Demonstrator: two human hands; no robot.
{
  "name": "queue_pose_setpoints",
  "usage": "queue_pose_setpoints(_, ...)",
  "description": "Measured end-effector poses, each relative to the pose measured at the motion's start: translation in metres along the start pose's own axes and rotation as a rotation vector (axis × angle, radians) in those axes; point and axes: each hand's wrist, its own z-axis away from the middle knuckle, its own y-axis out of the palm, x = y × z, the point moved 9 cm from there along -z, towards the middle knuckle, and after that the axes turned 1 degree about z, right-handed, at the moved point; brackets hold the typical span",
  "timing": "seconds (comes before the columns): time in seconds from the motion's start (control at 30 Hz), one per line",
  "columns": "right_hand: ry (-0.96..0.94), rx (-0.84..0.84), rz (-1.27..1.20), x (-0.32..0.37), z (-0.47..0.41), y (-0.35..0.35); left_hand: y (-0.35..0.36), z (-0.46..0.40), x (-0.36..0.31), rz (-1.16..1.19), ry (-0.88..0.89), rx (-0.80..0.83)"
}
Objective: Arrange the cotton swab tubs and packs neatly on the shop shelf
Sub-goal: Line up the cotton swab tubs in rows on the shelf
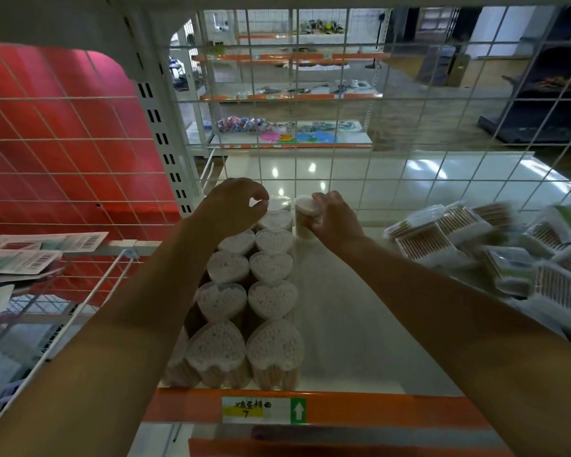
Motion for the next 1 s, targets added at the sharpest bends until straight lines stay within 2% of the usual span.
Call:
queue_pose_setpoints(0.47,-0.027,0.013,-0.031,-0.004,0.005,-0.008,0.010,-0.004,-0.005,-0.056,-0.009,0.046)
queue_pose_setpoints(0.7,-0.118,-0.002,0.087,-0.016,0.011,-0.042,0.012,-0.023,-0.055,-0.118,0.079,0.059)
queue_pose_setpoints(1.0,-0.096,-0.064,0.115,-0.077,0.029,-0.110,0.048,-0.051,-0.139,-0.129,0.160,0.126)
